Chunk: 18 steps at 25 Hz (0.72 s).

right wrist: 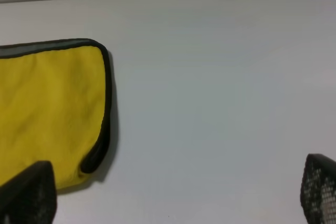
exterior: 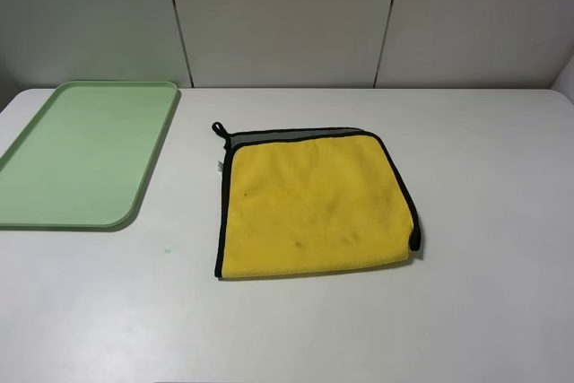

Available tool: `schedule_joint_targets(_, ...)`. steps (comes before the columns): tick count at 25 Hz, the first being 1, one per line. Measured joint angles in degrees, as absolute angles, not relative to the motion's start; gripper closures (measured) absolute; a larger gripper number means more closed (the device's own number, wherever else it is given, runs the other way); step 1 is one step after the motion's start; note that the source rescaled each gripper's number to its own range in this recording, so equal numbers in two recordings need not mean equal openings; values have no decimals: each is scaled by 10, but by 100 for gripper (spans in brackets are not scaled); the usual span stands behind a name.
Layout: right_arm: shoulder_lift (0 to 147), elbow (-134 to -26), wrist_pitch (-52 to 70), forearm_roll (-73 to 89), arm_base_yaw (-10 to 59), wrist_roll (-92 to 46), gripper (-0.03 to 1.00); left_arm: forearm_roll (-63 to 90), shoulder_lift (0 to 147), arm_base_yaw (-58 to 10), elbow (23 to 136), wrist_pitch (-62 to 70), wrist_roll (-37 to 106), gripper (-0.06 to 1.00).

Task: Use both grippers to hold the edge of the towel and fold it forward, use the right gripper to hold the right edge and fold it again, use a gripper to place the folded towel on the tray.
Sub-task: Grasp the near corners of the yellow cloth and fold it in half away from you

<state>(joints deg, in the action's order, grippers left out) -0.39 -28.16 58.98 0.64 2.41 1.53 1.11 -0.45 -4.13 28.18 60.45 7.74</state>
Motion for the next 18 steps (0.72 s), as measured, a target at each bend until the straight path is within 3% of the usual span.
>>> schedule_joint_targets(18,-4,-282,590,6,24,15,-3,11,-5,-41,282,604,77,-5)
